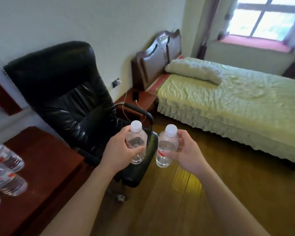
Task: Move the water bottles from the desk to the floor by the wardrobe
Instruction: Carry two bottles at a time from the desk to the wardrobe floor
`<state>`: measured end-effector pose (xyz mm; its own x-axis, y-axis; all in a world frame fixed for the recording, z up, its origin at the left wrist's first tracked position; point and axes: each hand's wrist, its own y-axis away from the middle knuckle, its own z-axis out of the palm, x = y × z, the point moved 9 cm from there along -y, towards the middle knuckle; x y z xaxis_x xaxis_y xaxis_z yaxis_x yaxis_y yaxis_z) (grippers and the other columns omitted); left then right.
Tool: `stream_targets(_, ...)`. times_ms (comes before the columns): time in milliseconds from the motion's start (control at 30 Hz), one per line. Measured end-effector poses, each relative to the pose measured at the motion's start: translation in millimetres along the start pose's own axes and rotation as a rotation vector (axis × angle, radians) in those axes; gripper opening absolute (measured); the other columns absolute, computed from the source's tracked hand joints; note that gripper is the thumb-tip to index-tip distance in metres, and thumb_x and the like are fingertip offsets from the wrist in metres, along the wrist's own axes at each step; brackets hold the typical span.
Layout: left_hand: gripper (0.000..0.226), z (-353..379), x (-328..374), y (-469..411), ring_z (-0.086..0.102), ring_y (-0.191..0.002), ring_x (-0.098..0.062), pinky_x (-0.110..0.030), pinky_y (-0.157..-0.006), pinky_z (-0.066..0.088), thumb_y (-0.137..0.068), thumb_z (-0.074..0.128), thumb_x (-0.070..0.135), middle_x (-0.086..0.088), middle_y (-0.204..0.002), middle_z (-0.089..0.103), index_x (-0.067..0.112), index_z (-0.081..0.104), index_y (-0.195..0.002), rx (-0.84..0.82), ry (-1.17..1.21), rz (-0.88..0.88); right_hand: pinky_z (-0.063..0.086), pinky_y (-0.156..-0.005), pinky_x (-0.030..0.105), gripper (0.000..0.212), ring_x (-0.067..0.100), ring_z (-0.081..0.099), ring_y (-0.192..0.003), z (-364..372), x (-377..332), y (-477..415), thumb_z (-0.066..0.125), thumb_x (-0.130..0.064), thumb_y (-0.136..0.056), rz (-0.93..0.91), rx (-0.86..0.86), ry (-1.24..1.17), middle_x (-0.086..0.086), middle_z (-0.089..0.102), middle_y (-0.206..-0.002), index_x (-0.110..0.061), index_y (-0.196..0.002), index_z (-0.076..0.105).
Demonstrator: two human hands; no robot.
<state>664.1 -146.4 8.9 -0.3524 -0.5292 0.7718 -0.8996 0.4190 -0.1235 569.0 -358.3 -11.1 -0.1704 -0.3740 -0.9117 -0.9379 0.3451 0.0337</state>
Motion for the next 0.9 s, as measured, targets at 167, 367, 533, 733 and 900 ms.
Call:
stream_targets(167,0.070,94.0,75.0,-9.5,0.063,-0.101,-0.002,-0.015,-0.080,0.045,-0.074,0.088,0.040,0.018,-0.112,0.066,0.031,0.054,-0.134,-0.130,0.075,0.091,0.059,-0.088,0.040,0.078,0.010,0.066,-0.103,-108.7,47.3,40.2,0.092,-0.025,-0.068,0.043,0.156,-0.007,-0.013,0.066,-0.114,-0.032,-0.133,0.049)
stream_targets(367,0.071,206.1,158.2,-11.5,0.068,-0.096,-0.005,-0.036,-0.087,0.059,-0.070,0.088,0.045,0.014,-0.109,0.070,0.037,0.054,-0.131,-0.289,0.121,0.163,0.059,-0.084,0.031,0.079,0.007,0.064,-0.104,-224.5,95.1,95.1,0.092,-0.027,-0.068,0.071,0.320,0.044,-0.017,0.064,-0.116,-0.029,-0.135,0.051)
stream_targets(533,0.069,292.3,232.0,-14.8,0.070,-0.087,-0.006,-0.034,-0.080,0.061,-0.070,0.090,0.039,0.014,-0.103,0.071,0.034,0.057,-0.130,-0.434,0.161,0.243,0.060,-0.079,0.028,0.078,0.006,0.065,-0.101,-312.0,128.5,135.8,0.092,-0.030,-0.067,0.129,0.477,0.040,-0.013,0.065,-0.116,-0.027,-0.134,0.052)
stream_targets(733,0.069,397.9,309.0,-30.5,0.070,-0.087,-0.001,-0.030,-0.080,0.059,-0.071,0.090,0.040,0.014,-0.104,0.071,0.038,0.056,-0.131,-0.634,0.199,0.341,0.058,-0.079,0.025,0.075,0.004,0.063,-0.103,-397.8,174.4,167.3,0.091,-0.031,-0.068,0.255,0.645,0.017,-0.014,0.065,-0.116,-0.031,-0.132,0.052)
stream_targets(900,0.068,495.8,365.0,-58.5,0.070,-0.088,-0.005,-0.038,-0.084,0.060,-0.070,0.089,0.042,0.014,-0.102,0.072,0.045,0.055,-0.129,-0.783,0.223,0.423,0.058,-0.080,0.027,0.073,0.004,0.065,-0.100,-466.1,220.0,175.2,0.091,-0.031,-0.067,0.380,0.805,-0.006,-0.016,0.065,-0.114,-0.037,-0.128,0.051)
